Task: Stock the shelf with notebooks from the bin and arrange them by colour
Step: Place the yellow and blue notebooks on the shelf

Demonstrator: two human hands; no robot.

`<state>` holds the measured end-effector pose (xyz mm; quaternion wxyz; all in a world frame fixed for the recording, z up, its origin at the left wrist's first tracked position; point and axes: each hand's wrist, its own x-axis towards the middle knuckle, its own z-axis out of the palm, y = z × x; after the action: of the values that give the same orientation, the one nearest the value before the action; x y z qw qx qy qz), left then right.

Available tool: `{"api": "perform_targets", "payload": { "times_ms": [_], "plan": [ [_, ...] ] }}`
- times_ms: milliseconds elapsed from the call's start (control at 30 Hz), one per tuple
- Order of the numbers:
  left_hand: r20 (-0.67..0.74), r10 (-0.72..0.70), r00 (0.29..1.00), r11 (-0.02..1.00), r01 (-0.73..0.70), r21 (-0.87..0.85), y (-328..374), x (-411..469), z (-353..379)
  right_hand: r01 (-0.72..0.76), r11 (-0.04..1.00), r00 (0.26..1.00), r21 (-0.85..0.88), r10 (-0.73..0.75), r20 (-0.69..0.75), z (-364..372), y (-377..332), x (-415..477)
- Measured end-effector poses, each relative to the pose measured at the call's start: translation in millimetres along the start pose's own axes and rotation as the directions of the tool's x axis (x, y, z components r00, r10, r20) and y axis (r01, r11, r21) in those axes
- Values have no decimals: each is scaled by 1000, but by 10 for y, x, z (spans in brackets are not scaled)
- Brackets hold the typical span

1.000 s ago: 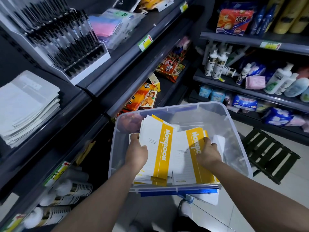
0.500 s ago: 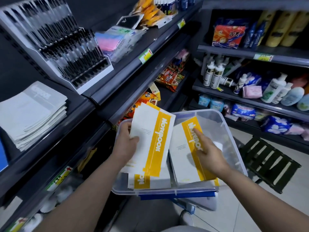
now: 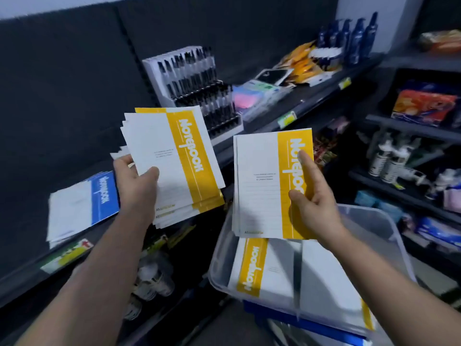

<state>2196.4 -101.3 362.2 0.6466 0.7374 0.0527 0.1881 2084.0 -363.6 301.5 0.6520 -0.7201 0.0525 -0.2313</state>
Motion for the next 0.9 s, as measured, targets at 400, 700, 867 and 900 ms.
{"api": "perform_targets", "payload": {
  "times_ms": [400,700,867,900],
  "plan": [
    [-443,-44,896,998,59,19,-62,852,-2522,135,986,946,100,-158,282,2264,-761,151],
    [-363,-289,886,950,312,5,-636,1511,-3961,67,977,937,203,-131,324,3851,-1155,-113],
    [-298,-297,907,878,382,289,-971,1751,-4139,76,990,944,118,-109,311,4316,-1206,-218],
    [-295,-283,912,856,379,351,-1018,1754,-4128,82,992,942,92,-107,318,4372,-1219,-238]
  ]
}}
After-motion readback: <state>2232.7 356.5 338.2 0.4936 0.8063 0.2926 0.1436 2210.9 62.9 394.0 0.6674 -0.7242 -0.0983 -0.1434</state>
